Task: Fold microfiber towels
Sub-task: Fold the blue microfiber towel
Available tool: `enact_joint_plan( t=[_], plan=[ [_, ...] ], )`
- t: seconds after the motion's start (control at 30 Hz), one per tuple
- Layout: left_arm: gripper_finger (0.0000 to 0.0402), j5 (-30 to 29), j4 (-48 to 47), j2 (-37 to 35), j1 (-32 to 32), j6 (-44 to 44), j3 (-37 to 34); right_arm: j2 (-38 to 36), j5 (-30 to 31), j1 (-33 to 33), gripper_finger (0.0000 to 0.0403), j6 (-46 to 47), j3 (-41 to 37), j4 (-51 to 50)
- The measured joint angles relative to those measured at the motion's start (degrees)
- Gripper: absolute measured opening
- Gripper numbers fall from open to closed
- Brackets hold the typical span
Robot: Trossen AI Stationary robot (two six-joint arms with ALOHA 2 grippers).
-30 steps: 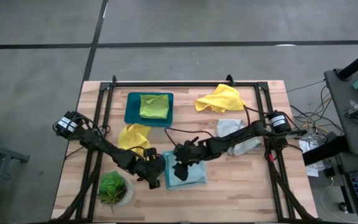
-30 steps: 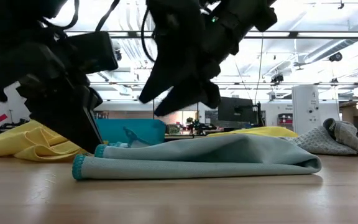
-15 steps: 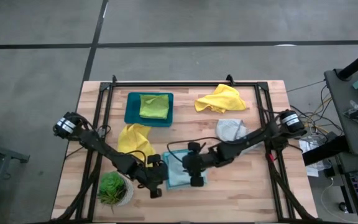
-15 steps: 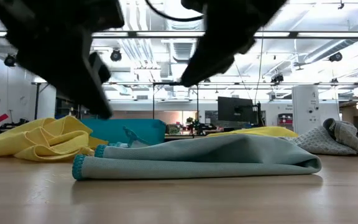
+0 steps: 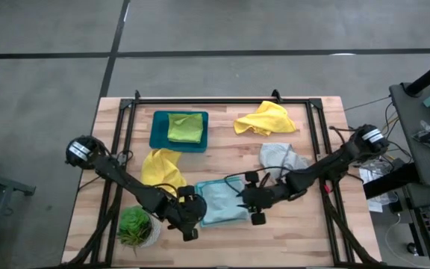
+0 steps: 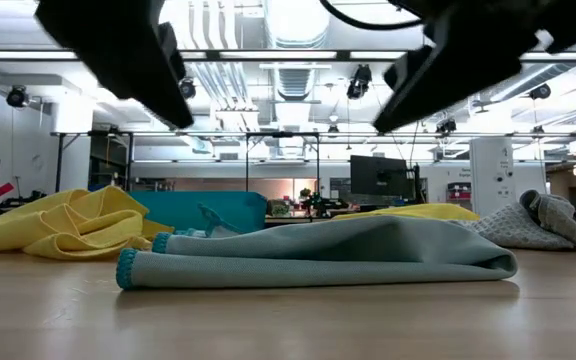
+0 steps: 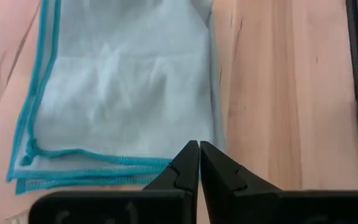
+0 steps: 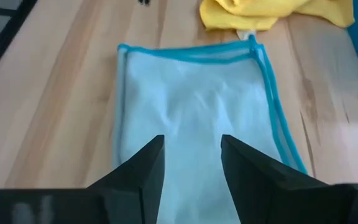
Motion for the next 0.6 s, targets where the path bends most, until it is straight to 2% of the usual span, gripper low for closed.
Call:
enact_joint_plan(
  t=[0.07, 0.27, 0.37, 0.5, 0.6],
  plan=[
    [0.0, 0.4, -0.4, 1.4, 0.0, -0.2, 2.3, -1.7, 0.0, 0.0, 0.0155, 0.7, -2.4, 1.5],
    [0.0, 1.8, -15.8, 10.3, -0.1, 0.8, 14.2, -3.8, -0.1, 0.4, 0.0183, 1.0, -8.2, 6.5],
    [0.0, 1.8, -19.6, 14.0, -0.1, 3.0, 19.2, -3.8, -0.1, 0.4, 0.0197, 1.0, -10.0, 9.0],
    [0.0003, 2.0, -20.2, 15.4, 0.1, 4.9, 21.5, -2.3, -0.1, 0.4, 0.0209, 1.0, -11.1, 11.3],
    [0.0027, 3.4, -20.3, 16.3, 0.1, 4.8, 21.4, -1.2, -0.1, 0.7, 0.0211, 0.9, -11.4, 12.5]
  ],
)
